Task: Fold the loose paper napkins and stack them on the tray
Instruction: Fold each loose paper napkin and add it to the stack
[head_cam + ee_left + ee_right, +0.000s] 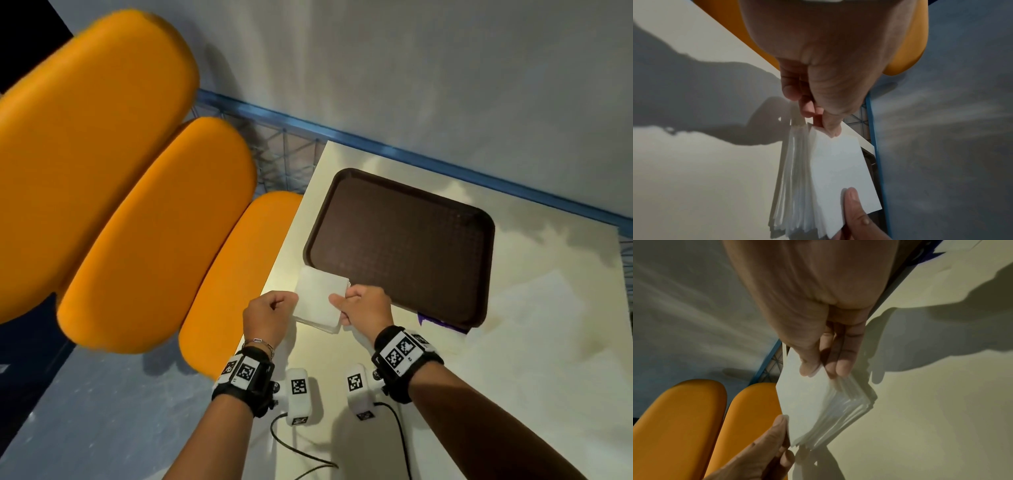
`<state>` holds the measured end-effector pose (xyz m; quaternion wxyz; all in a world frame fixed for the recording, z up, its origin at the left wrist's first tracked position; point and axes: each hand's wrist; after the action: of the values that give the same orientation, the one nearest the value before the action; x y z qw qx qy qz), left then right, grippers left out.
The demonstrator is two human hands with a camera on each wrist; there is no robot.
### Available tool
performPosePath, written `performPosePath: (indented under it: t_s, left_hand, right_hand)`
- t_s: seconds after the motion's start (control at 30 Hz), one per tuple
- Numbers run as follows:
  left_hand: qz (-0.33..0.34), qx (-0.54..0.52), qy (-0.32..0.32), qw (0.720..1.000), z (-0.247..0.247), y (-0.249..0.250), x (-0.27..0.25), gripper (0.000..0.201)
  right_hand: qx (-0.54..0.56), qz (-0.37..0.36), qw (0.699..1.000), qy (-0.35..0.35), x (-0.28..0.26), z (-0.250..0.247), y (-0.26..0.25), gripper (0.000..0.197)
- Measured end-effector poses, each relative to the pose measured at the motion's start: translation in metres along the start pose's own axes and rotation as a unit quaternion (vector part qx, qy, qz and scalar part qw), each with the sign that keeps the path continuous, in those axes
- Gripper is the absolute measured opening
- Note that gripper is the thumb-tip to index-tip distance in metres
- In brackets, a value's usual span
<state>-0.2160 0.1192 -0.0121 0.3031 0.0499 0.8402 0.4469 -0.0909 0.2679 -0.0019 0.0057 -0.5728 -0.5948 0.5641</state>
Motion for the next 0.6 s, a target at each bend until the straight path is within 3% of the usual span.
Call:
performPosePath:
  t_s: [0.33,0.5,0.6]
  left_hand:
    - [0.024,0.022,0.004,0.999,0.007,-0.003,0.011,0.004]
    - [0.021,0.024,0.013,0.999,0.009,-0.006,0.009,0.005]
    - [0.057,0.062,0.028,0.996,0.009,-0.003,0.003,0.025]
  right_hand:
    - [-0.014,0.022,1.000,0.005,0.002,-0.001,-0.001,0.025]
    - [-0.137,-0.039,0.989,0.048,-0.004,-0.008,-0.007,0.033]
    - [-0.219,-0.130,0.962,0.096,-0.014,-0.012,-0.012,0.052]
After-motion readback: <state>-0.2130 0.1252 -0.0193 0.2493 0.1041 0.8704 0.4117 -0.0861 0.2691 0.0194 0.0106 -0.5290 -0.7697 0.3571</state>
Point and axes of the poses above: each hand's wrist, its own x-axis towards the middle knuckle, its own z-axis out of the palm, y = z × x, and after that the axes turned 3 degrees about -x, right-handed
